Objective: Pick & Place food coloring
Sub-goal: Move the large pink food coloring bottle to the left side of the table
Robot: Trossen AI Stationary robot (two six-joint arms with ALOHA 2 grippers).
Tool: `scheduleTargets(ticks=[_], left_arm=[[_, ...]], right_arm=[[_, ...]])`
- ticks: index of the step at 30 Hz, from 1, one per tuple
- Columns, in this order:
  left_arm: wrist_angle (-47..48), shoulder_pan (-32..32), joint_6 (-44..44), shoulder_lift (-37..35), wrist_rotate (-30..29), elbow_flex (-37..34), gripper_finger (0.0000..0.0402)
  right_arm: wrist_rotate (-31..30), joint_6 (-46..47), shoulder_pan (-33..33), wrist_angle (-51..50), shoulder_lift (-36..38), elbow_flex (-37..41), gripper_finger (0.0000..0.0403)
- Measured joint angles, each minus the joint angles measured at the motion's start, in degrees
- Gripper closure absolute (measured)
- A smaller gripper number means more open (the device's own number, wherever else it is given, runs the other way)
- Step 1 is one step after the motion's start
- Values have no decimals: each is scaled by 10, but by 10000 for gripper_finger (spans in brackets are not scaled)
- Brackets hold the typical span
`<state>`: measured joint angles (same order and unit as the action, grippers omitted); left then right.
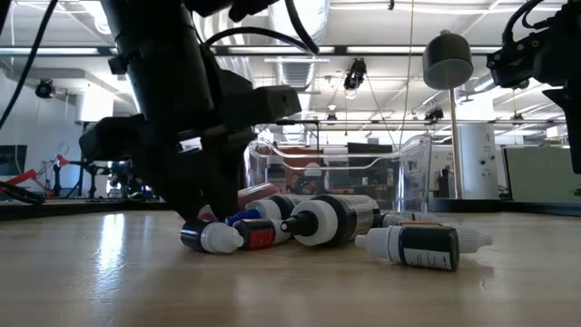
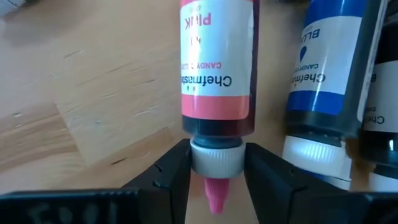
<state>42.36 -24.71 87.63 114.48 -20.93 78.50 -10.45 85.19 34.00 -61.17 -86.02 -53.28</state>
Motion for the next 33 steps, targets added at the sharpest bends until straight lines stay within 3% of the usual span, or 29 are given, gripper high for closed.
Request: scheduleTargets(ticks=[4, 11, 15, 20, 24, 28, 33], left_arm=[[0, 5, -1, 0, 2, 0, 290], [3, 10, -37, -8, 24, 0, 337], [73, 14, -102, -37, 128, 9, 337], [315, 16, -187, -113, 238, 61, 337], [480, 46, -269, -157, 400, 90, 336], [446, 66, -322, -187, 568, 53, 329], [470, 61, -387, -158, 627, -15, 329]], right_arm=[[0, -1, 0, -1, 0, 2, 184], [-2, -4, 0, -1, 0, 2, 184], [-11, -3, 0, -1, 0, 3, 184], [-17, 1, 0, 2, 0, 4, 184], [-20, 2, 0, 4, 0, 4, 184], [-32, 10, 0, 6, 0, 4, 184], [-41, 32, 0, 6, 0, 4, 184]])
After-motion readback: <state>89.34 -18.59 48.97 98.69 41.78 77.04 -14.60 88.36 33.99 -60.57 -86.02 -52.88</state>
